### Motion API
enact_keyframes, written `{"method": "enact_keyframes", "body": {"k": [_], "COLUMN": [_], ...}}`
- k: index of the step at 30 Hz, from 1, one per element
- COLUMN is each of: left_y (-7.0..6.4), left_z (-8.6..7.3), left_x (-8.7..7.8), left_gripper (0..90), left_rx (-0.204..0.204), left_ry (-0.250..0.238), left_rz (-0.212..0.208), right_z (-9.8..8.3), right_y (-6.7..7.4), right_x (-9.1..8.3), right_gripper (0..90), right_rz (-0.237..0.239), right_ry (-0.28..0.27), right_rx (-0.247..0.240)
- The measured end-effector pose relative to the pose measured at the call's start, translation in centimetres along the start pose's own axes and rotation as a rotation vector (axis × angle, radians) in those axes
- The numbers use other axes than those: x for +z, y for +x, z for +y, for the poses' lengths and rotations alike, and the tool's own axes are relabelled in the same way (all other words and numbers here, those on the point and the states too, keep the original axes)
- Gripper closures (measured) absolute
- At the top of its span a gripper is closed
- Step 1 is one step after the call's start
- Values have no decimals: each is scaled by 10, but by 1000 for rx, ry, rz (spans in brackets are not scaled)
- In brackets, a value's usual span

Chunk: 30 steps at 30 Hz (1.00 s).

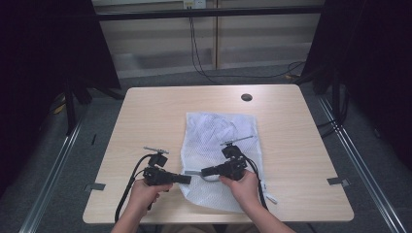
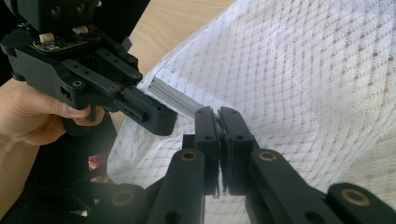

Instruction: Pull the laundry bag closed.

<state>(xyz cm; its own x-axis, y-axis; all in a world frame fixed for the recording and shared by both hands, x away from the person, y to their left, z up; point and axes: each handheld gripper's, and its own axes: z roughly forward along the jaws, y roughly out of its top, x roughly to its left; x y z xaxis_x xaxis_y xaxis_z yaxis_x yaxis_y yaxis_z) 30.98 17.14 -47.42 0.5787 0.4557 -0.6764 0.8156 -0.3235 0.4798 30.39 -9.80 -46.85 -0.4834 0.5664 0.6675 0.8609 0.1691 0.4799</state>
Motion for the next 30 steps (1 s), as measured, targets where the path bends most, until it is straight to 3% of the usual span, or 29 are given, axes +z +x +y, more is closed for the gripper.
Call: {"method": "enact_keyframes", "body": {"k": [30], "left_y": [3], "left_z": [-1], "left_x": [-2], "left_gripper": [880], "left_rx": [-14], "left_ry": [-3], "left_rz": [-6], "right_z": [-1], "right_y": [-12], "right_x": [-16], "right_gripper": [869], "right_rz": [-24], "right_ry": [4], "right_rx": [16]}}
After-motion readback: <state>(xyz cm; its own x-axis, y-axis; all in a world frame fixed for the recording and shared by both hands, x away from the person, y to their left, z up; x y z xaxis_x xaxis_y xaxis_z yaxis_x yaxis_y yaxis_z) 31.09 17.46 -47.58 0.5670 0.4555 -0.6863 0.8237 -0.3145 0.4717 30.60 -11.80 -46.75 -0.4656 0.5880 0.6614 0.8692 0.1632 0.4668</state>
